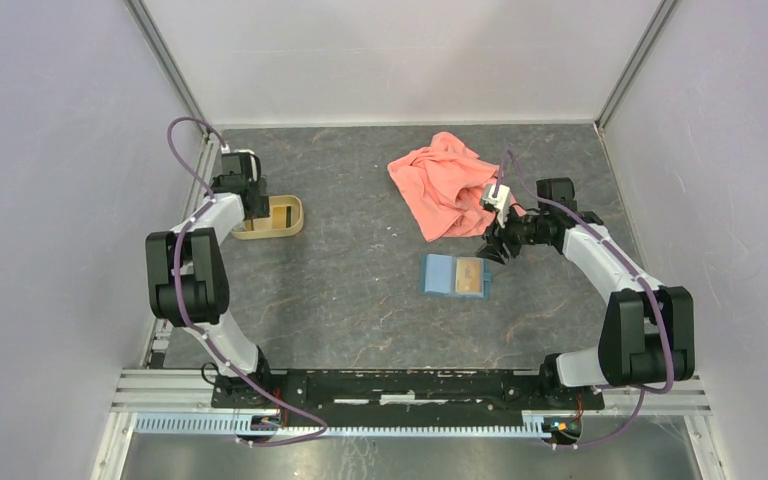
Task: Put the credit cards into the card holder
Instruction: Pick up the credit card from the storage box.
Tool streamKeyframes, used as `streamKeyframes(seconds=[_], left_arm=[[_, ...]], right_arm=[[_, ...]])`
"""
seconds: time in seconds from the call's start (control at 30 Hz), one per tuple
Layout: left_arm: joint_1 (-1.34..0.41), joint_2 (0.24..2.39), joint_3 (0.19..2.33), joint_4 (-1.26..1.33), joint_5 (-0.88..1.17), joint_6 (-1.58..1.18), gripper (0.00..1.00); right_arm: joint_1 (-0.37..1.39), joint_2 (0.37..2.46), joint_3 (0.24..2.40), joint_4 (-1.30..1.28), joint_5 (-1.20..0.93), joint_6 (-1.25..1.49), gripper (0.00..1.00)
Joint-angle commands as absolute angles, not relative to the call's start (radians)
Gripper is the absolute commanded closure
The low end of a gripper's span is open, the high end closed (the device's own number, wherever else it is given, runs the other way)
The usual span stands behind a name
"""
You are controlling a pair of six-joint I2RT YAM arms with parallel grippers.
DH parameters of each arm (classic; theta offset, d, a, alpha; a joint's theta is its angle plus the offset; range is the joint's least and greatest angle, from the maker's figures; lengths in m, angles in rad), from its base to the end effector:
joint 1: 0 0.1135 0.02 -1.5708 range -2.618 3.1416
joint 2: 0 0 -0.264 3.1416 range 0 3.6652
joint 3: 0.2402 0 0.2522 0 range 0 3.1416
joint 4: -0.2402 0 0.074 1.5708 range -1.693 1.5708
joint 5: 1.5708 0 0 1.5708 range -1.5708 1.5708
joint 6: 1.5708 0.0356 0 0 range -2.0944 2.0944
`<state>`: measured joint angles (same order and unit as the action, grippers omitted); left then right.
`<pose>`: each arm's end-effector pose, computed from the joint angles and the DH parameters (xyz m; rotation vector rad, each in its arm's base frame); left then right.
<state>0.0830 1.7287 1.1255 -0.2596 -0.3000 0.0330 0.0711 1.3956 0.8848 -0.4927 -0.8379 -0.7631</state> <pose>0.3654 0.0410 0.2026 -0.1957 2.4169 0.4171 0.2670 0.0455 0.2235 -1.1769 1.9362 0.7192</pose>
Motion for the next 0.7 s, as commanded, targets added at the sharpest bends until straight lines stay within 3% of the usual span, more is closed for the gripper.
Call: streamKeyframes(seconds=[0.0, 0.67], left_arm=[[0.089, 1.761, 1.177, -0.259, -0.350, 0.043, 0.24], [0.090, 1.768, 1.170, -0.249, -0.451, 0.003, 0.29]], right_arm=[[0.071, 1.404, 0.885, -0.495, -0.854, -0.782, 0.44], [0.071, 1.419, 0.893, -0.512, -0.847, -0.798, 0.44]])
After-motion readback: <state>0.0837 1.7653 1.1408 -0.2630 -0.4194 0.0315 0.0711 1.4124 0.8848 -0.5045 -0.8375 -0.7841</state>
